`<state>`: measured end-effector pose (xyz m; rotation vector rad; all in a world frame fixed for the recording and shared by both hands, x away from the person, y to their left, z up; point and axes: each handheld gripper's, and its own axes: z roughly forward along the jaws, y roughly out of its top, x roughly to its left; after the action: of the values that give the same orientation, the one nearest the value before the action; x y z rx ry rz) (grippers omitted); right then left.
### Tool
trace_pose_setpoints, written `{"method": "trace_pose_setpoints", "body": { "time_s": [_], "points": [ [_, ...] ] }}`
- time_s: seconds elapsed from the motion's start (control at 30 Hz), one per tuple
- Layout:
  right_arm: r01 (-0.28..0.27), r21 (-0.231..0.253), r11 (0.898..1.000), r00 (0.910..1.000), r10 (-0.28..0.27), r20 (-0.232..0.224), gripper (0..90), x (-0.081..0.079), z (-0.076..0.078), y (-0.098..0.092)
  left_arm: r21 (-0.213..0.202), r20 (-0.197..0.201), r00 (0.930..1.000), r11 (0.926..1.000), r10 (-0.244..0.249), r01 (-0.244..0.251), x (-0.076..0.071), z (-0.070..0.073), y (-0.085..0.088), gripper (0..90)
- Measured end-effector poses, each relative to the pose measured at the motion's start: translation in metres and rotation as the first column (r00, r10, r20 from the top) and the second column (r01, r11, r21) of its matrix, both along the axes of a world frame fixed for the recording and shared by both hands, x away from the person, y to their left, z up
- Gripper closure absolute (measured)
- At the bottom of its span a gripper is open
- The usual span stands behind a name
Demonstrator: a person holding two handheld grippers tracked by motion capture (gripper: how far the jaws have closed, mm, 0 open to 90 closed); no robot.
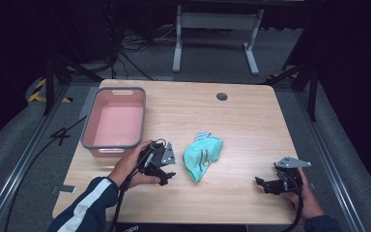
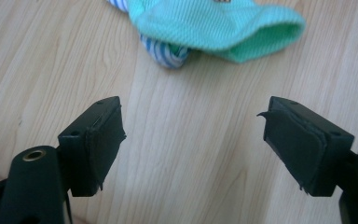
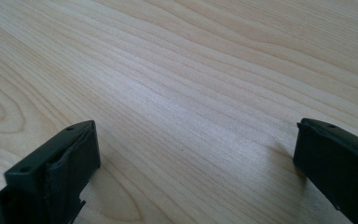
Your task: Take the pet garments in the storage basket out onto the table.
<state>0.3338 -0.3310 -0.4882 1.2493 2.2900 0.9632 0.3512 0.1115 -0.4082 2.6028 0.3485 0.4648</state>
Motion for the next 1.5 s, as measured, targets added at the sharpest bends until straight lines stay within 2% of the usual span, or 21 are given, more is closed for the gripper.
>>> {"method": "trace_pose_setpoints", "body": {
  "time_s": [0.13, 0.27, 0.33, 0.67, 0.87, 1.1, 1.23, 1.37, 1.43, 1.47, 1.5],
  "points": [
    [0.0, 0.0, 1.0, 1.0, 0.0, 0.0, 0.7, 0.0, 0.0, 0.0, 0.001, 0.002, 0.9999, 0.9999, 0.01, -0.01, -0.005, -0.004, 0.013, 20.1],
    [0.0, 0.0, 1.0, 1.0, 0.0, 0.0, 0.7, 0.0, 0.0, 0.0, 0.023, 0.014, 0.9998, 0.9996, 0.017, -0.018, -0.01, -0.007, 0.027, 19.8],
    [0.0, 0.0, 1.0, 1.0, 0.0, 0.0, 0.7, 0.0, 0.0, 0.0, 0.016, 0.011, 0.9994, 0.9993, 0.032, -0.033, -0.012, -0.01, 0.034, 19.8],
    [0.001, 0.0, 1.0, 1.0, -0.001, 0.0, 0.7, 0.0, 0.0, 0.0, 0.038, 0.013, 0.997, 0.9963, 0.076, -0.077, -0.023, -0.026, 0.073, 19.5],
    [0.002, 0.0, 1.0, 1.0, -0.002, 0.0, 0.7, 0.0, 0.0, 0.0, 0.008, 0.004, 0.9947, 0.9947, 0.103, -0.103, -0.031, -0.032, 0.097, 19.3],
    [0.002, 0.0, 1.0, 1.0, -0.002, 0.0, 0.7, 0.0, 0.0, 0.0, -0.014, -0.019, 0.9863, 0.9863, 0.164, -0.164, -0.038, -0.044, 0.127, 19.0],
    [0.001, 0.0, 1.0, 1.0, -0.001, 0.0, 0.7, 0.0, 0.0, 0.0, -0.054, -0.048, 0.9781, 0.9773, 0.202, -0.205, -0.043, -0.053, 0.145, 18.9],
    [0.002, 0.0, 1.0, 1.0, -0.002, 0.0, 0.7, 0.0, 0.0, 0.0, -0.117, -0.073, 0.9679, 0.9617, 0.241, -0.248, -0.045, -0.057, 0.161, 17.5],
    [0.002, 0.0, 1.0, 1.0, -0.002, 0.0, 0.7, 0.0, 0.0, 0.0, -0.153, -0.093, 0.962, 0.9511, 0.257, -0.269, -0.045, -0.06, 0.171, 16.3],
    [0.002, 0.0, 1.0, 1.0, -0.002, 0.0, 0.7, 0.0, 0.0, 0.0, -0.181, -0.104, 0.956, 0.94, 0.274, -0.289, -0.045, -0.063, 0.177, 15.3],
    [0.002, 0.0, 1.0, 1.0, -0.002, 0.0, 0.7, 0.0, 0.0, 0.0, -0.212, -0.119, 0.9472, 0.9245, 0.298, -0.317, -0.045, -0.065, 0.181, 14.9]
  ]
}}
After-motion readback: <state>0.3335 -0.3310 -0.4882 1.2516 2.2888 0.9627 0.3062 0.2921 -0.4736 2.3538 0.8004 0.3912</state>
